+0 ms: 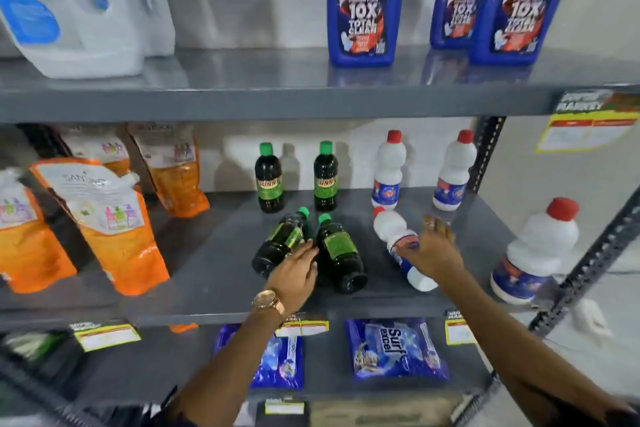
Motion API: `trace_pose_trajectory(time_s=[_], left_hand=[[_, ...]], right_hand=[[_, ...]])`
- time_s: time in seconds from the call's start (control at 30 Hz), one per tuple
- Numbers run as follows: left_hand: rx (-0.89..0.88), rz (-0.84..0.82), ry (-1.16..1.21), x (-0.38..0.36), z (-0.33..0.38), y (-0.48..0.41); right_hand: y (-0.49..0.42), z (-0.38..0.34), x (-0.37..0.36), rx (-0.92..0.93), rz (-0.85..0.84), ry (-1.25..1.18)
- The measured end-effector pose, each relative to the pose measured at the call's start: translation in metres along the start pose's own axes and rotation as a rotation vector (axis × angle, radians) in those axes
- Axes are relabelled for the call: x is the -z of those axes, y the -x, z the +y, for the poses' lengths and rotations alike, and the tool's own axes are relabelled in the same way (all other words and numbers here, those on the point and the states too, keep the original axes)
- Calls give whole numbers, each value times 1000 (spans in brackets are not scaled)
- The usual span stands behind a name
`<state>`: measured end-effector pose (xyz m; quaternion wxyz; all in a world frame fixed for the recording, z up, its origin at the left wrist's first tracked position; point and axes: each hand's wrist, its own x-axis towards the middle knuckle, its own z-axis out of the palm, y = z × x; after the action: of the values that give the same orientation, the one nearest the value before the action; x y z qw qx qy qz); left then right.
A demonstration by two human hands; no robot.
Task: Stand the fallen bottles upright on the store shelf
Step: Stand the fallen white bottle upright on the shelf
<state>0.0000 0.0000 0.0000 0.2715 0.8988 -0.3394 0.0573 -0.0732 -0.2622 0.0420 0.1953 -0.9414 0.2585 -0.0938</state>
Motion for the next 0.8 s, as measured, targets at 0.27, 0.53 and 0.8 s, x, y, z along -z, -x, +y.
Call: trace_pose_trajectory(time_s=[0.27, 0.53, 0.8], left_hand=[[148, 16, -1, -49, -12, -9], [89, 41, -52, -59, -21, -11], [34, -39, -178, -53, -20, -8]], right_hand=[[-36, 5, -32, -200, -199, -143], [-41, 18, -44, -70, 117, -501], [-55, 7, -59, 91, 391, -941]])
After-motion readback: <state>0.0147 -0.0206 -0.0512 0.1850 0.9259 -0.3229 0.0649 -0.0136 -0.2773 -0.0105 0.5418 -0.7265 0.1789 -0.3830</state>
